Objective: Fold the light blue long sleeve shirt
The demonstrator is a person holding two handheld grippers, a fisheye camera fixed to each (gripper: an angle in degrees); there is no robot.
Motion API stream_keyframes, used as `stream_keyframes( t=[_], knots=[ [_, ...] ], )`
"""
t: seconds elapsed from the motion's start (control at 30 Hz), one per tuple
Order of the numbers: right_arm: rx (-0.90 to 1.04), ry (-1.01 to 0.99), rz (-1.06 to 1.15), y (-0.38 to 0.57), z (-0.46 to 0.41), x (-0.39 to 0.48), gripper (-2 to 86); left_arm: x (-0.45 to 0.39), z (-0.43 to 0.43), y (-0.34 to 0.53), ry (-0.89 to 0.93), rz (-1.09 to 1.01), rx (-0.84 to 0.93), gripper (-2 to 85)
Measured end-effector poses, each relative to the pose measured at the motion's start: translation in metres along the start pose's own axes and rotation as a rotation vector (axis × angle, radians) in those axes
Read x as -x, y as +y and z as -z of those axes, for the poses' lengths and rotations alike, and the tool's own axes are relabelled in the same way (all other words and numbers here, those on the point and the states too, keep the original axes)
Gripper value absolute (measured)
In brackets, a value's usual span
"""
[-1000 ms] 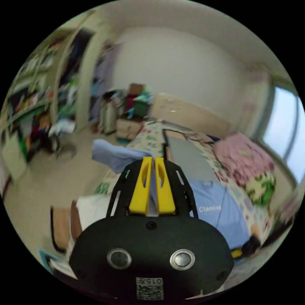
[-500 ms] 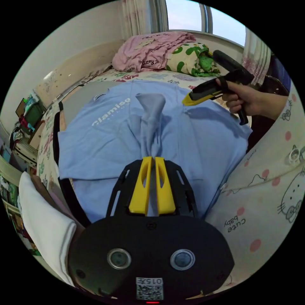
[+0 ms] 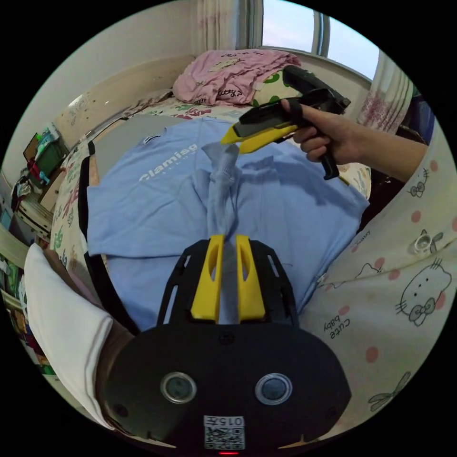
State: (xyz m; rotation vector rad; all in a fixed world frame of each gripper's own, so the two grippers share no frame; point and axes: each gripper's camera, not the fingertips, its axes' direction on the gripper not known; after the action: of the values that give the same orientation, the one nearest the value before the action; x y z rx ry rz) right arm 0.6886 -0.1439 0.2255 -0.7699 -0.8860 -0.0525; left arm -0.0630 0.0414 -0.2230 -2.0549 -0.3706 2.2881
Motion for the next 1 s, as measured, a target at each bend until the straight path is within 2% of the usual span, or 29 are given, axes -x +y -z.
stream_keyframes(
  t=[0.13,0.3,0.37,0.53,0.73,0.83,1.0],
  knots=[
    [-0.02,-0.031,0.008,-0.003,0.028,0.01,6.1,0.015,0.025,-0.012,0.025,0.127,-0.059,5.9],
    [-0.229,-0.097,-0.085,0.053,0.119,-0.002,5.1,0.055,0.078,-0.039,-0.08,0.188,-0.135,7.8],
    [-0.283,-0.079,-0.129,0.076,0.144,-0.006,5.1,0.084,0.09,-0.055,-0.103,0.222,-0.115,8.1],
    [-0.434,-0.004,-0.219,0.122,0.191,-0.008,4.9,0.153,0.081,-0.119,-0.238,0.301,0.122,8.7],
    [-0.404,0.036,-0.249,0.126,0.188,-0.014,4.9,0.163,0.018,-0.197,-0.295,0.119,0.343,9.3],
    [-0.393,0.035,-0.266,0.125,0.182,-0.02,4.9,0.175,-0.013,-0.219,-0.31,0.124,0.456,9.1],
    [-0.346,0.066,-0.264,0.131,0.168,-0.031,4.9,0.197,-0.015,-0.23,-0.248,0.224,0.446,7.4]
  ],
)
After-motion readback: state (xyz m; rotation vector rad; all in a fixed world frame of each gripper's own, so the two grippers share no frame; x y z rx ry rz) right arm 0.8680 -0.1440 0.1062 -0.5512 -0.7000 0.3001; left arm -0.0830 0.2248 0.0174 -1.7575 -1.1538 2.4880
